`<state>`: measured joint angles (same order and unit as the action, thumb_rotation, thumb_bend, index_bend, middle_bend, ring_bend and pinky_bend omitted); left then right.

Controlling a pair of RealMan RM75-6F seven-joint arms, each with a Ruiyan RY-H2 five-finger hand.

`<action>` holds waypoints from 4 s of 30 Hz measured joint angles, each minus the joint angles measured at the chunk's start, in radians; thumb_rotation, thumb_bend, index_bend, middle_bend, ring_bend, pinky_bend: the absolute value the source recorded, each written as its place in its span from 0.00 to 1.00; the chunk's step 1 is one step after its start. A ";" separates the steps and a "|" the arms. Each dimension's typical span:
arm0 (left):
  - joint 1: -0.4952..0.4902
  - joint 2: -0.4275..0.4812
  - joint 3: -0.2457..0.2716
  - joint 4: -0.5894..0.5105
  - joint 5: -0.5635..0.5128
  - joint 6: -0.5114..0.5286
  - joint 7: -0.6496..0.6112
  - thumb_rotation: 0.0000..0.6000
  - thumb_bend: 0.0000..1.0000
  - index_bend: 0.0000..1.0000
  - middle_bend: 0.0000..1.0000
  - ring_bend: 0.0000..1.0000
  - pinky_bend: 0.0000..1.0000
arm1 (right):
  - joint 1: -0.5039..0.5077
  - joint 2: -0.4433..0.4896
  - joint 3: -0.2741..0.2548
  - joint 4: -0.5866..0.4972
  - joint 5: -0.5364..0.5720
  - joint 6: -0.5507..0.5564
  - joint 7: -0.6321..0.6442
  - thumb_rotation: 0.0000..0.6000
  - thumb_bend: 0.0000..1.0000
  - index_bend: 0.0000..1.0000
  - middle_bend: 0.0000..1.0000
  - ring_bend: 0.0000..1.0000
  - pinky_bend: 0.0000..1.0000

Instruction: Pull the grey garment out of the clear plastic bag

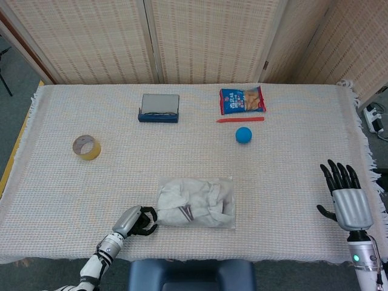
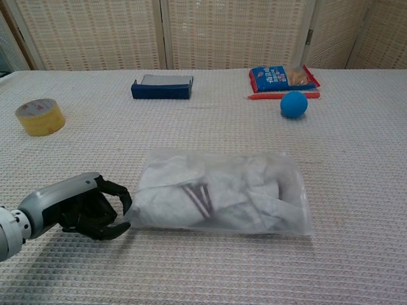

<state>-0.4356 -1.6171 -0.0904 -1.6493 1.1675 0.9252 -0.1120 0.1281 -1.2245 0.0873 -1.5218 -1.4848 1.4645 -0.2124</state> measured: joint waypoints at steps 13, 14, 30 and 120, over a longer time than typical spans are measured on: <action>-0.010 0.033 -0.002 -0.054 -0.017 -0.020 -0.030 0.96 0.45 0.59 1.00 1.00 1.00 | 0.000 0.006 -0.001 -0.008 0.002 0.000 0.001 1.00 0.06 0.00 0.00 0.00 0.00; -0.010 0.033 -0.005 -0.056 -0.023 -0.020 -0.033 0.96 0.53 0.62 1.00 1.00 1.00 | -0.001 0.006 -0.002 -0.009 0.001 0.000 0.002 1.00 0.06 0.00 0.00 0.00 0.00; -0.010 0.030 -0.002 -0.081 -0.034 -0.009 -0.049 0.99 0.89 0.76 1.00 1.00 1.00 | 0.003 0.003 -0.006 -0.010 0.000 -0.009 -0.001 1.00 0.06 0.00 0.00 0.00 0.00; -0.008 0.072 -0.032 -0.087 -0.052 0.023 -0.088 1.00 0.88 0.77 1.00 1.00 1.00 | 0.251 -0.593 -0.057 0.367 -0.031 -0.294 0.669 1.00 0.53 0.71 0.04 0.00 0.00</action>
<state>-0.4440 -1.5455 -0.1220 -1.7362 1.1151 0.9481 -0.2001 0.3794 -1.8173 0.0301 -1.1550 -1.5161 1.1701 0.4569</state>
